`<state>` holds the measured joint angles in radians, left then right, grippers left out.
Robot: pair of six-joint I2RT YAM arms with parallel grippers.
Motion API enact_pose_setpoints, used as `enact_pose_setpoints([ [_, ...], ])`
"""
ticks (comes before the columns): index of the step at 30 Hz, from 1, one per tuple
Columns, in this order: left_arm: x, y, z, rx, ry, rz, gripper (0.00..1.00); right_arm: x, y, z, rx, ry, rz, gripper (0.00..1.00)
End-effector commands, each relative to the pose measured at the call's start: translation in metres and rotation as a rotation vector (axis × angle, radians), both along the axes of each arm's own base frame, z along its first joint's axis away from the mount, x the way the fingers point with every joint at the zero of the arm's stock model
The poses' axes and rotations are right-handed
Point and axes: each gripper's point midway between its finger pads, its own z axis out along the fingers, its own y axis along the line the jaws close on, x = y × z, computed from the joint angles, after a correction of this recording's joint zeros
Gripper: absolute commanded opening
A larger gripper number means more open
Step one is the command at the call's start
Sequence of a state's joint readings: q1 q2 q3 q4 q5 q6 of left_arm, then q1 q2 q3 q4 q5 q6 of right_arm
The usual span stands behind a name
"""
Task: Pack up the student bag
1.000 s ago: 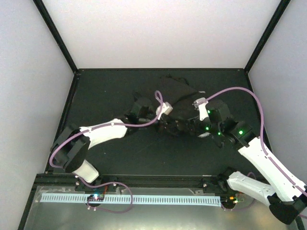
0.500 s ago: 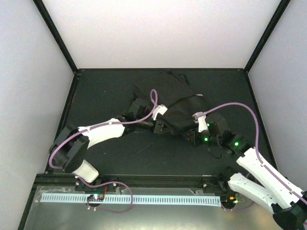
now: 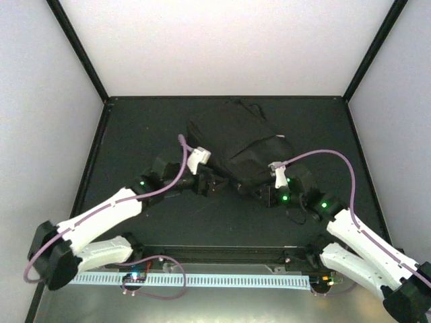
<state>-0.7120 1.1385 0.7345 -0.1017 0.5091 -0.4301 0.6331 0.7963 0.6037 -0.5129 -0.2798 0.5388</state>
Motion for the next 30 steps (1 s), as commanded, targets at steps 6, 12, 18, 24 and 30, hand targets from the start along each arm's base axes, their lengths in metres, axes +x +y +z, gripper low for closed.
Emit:
enact_pose_setpoints([
  [6, 0.051, 0.08, -0.006, 0.041, 0.035, 0.534, 0.99, 0.002, 0.021, 0.002, 0.103, -0.057, -0.068, 0.39],
  [12, 0.065, 0.068, -0.002, -0.002, 0.114, 0.527, 0.95, -0.001, 0.04, -0.009, 0.156, -0.121, -0.138, 0.37],
  [18, 0.077, 0.051, -0.004, -0.1, 0.218, 0.495, 0.91, 0.014, 0.032, -0.027, 0.105, -0.193, -0.317, 0.38],
  [24, 0.092, 0.045, -0.019, -0.131, 0.32, 0.493, 0.89, 0.028, 0.038, -0.035, 0.07, -0.193, -0.385, 0.42],
  [30, 0.103, 0.031, -0.041, -0.158, 0.445, 0.468, 0.87, 0.039, 0.05, -0.029, 0.071, -0.201, -0.413, 0.42],
])
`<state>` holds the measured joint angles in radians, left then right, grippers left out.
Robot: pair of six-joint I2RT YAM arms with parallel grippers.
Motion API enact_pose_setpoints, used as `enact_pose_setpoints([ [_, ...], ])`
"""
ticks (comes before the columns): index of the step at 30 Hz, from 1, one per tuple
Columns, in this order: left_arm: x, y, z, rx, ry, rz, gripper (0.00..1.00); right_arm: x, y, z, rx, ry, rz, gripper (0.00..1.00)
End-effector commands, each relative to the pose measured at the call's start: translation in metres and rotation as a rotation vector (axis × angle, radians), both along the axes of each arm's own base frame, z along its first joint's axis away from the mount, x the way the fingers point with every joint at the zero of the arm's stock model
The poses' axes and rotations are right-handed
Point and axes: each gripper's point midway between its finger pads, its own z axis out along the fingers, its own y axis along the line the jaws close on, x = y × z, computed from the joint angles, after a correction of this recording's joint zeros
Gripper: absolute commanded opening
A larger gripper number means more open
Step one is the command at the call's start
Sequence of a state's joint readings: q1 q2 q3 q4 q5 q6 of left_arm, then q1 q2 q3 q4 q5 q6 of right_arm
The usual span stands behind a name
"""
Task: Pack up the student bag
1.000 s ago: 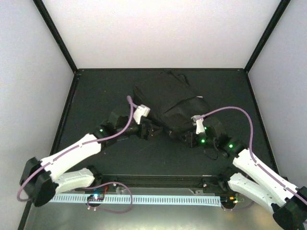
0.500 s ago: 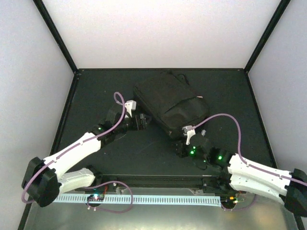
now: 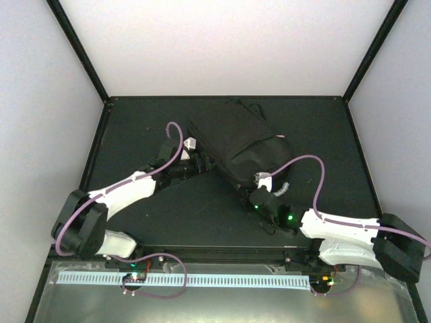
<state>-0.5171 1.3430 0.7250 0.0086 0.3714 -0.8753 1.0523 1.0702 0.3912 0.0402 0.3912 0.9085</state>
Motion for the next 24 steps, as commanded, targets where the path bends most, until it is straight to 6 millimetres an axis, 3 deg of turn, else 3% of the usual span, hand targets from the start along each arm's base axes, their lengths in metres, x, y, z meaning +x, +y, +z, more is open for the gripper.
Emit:
enact_pose_setpoints([
  [1, 0.012, -0.021, 0.018, -0.132, 0.025, -0.041, 0.86, 0.018, 0.015, 0.031, 0.08, -0.072, -0.066, 0.42],
  [5, 0.02, -0.029, 0.014, -0.154, 0.041, -0.067, 0.83, 0.017, 0.024, 0.032, 0.093, -0.07, -0.046, 0.42],
  [11, 0.026, -0.042, 0.013, -0.212, 0.066, -0.109, 0.6, 0.024, 0.022, 0.023, 0.048, -0.038, -0.109, 0.42],
  [18, 0.024, -0.044, 0.011, -0.242, 0.093, -0.11, 0.44, 0.035, 0.009, 0.008, -0.008, -0.012, -0.238, 0.39],
  [22, 0.025, -0.04, 0.005, -0.237, 0.097, -0.077, 0.29, 0.039, 0.013, 0.005, -0.054, 0.002, -0.25, 0.16],
  [24, 0.025, -0.037, 0.002, -0.231, 0.1, -0.06, 0.22, 0.039, 0.008, 0.009, -0.063, -0.004, -0.266, 0.1],
])
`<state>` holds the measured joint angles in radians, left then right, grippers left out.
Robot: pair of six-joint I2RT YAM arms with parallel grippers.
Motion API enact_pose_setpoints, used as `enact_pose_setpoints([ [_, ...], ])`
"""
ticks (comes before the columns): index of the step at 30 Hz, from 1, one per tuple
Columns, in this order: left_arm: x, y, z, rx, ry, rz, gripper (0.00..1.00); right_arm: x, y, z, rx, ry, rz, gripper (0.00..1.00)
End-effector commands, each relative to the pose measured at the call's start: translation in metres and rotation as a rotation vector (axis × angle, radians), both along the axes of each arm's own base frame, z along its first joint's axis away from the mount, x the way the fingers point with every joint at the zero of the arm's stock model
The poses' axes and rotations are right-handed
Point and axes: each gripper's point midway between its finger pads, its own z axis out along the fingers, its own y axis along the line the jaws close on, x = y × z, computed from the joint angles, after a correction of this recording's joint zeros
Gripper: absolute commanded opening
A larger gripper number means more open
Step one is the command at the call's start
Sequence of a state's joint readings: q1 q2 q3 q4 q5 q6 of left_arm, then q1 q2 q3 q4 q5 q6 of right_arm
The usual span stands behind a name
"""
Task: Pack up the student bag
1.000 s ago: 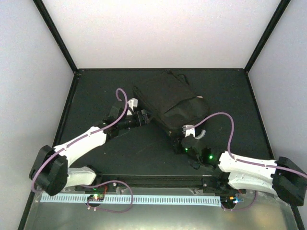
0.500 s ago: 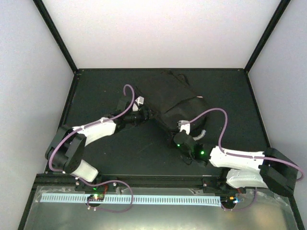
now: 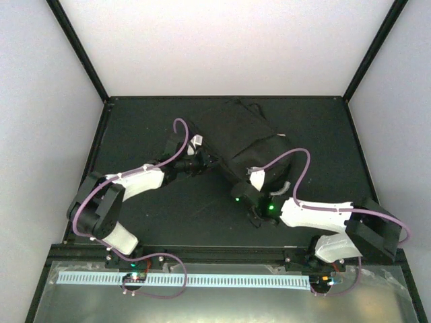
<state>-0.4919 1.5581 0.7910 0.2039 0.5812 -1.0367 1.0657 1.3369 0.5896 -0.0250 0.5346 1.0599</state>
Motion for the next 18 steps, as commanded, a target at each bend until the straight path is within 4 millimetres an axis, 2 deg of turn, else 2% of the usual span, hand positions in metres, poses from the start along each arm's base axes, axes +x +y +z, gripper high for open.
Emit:
enact_pose_setpoints([
  [1, 0.007, -0.002, 0.01, -0.035, -0.038, 0.02, 0.18, 0.008, -0.011, 0.018, -0.017, -0.051, -0.074, 0.07],
  [4, 0.011, 0.0, 0.008, -0.011, -0.045, 0.03, 0.02, 0.001, -0.015, 0.023, -0.04, -0.057, -0.022, 0.02],
  [11, 0.023, 0.013, 0.01, 0.072, -0.083, 0.069, 0.01, -0.034, -0.017, 0.017, -0.086, -0.038, 0.289, 0.02],
  [18, 0.032, 0.029, 0.01, 0.113, -0.098, 0.1, 0.01, -0.048, -0.048, 0.007, -0.202, 0.024, 0.419, 0.02],
])
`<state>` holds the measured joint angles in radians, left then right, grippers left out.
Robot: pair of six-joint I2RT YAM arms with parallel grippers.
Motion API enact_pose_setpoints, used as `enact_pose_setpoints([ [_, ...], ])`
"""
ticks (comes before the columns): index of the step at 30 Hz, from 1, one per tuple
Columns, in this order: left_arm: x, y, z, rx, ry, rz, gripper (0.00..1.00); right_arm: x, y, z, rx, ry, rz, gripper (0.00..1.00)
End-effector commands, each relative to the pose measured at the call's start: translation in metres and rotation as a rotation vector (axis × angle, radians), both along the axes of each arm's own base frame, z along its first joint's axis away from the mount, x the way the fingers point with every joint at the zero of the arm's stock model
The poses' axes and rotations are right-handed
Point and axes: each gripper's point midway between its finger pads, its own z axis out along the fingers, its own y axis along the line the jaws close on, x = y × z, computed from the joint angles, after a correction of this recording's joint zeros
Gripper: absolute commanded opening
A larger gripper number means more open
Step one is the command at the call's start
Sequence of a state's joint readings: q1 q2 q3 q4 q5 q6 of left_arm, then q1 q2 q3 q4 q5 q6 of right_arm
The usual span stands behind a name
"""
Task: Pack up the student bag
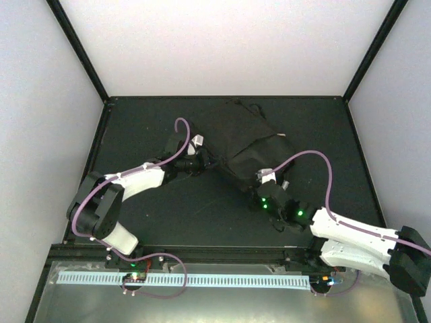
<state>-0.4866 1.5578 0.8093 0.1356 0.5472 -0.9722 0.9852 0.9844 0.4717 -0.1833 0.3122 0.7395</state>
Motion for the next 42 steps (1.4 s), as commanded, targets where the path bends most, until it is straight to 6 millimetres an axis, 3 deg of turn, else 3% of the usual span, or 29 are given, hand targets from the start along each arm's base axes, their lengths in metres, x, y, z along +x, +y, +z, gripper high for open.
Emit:
enact_pose_setpoints([
  [1, 0.03, 0.024, 0.017, 0.052, -0.085, 0.098, 0.01, -0.018, -0.019, -0.016, -0.151, 0.054, 0.151, 0.02],
  [4, 0.036, 0.038, 0.017, 0.067, -0.089, 0.121, 0.02, -0.017, -0.036, -0.029, -0.214, 0.115, 0.132, 0.02],
  [7, 0.042, 0.055, 0.022, 0.081, -0.109, 0.136, 0.02, -0.013, -0.034, -0.032, -0.169, 0.142, 0.134, 0.02],
  [12, 0.044, 0.085, 0.031, 0.157, -0.148, 0.167, 0.02, -0.016, -0.01, -0.023, -0.111, 0.121, 0.27, 0.02],
  [15, 0.035, 0.08, 0.038, 0.171, -0.177, 0.092, 0.05, -0.018, -0.002, -0.021, -0.14, 0.124, 0.338, 0.02],
  [17, 0.021, 0.066, 0.043, 0.143, -0.161, -0.024, 0.2, -0.019, 0.007, -0.016, -0.132, 0.116, 0.397, 0.02],
  [20, -0.001, 0.052, 0.048, 0.157, -0.153, -0.092, 0.57, -0.021, 0.024, -0.002, -0.073, 0.08, 0.47, 0.02],
  [22, -0.022, 0.045, 0.058, 0.157, -0.191, -0.105, 0.95, -0.019, 0.032, 0.007, -0.043, 0.053, 0.496, 0.02],
  [23, -0.03, 0.042, 0.065, 0.151, -0.213, -0.108, 0.98, -0.018, 0.035, 0.01, -0.036, 0.046, 0.505, 0.02],
  [26, -0.062, 0.03, 0.075, 0.133, -0.27, -0.164, 0.99, -0.013, 0.043, 0.017, -0.026, 0.032, 0.516, 0.02],
  [31, -0.1, 0.014, 0.073, 0.232, -0.405, -0.329, 0.87, -0.01, 0.047, 0.019, -0.03, 0.023, 0.528, 0.02],
  [33, -0.109, 0.014, 0.066, 0.342, -0.506, -0.385, 0.81, -0.011, 0.048, 0.021, -0.028, 0.017, 0.537, 0.02],
  [36, -0.116, 0.012, 0.072, 0.475, -0.699, -0.423, 0.79, -0.013, 0.048, 0.024, -0.031, 0.017, 0.551, 0.02],
  [39, -0.118, 0.005, 0.092, 0.484, -0.911, -0.443, 0.78, -0.016, 0.049, 0.028, -0.027, 0.018, 0.571, 0.02],
  [42, -0.124, -0.006, 0.098, 0.443, -1.095, -0.499, 0.76, -0.02, 0.048, 0.03, -0.022, 0.015, 0.587, 0.02],
])
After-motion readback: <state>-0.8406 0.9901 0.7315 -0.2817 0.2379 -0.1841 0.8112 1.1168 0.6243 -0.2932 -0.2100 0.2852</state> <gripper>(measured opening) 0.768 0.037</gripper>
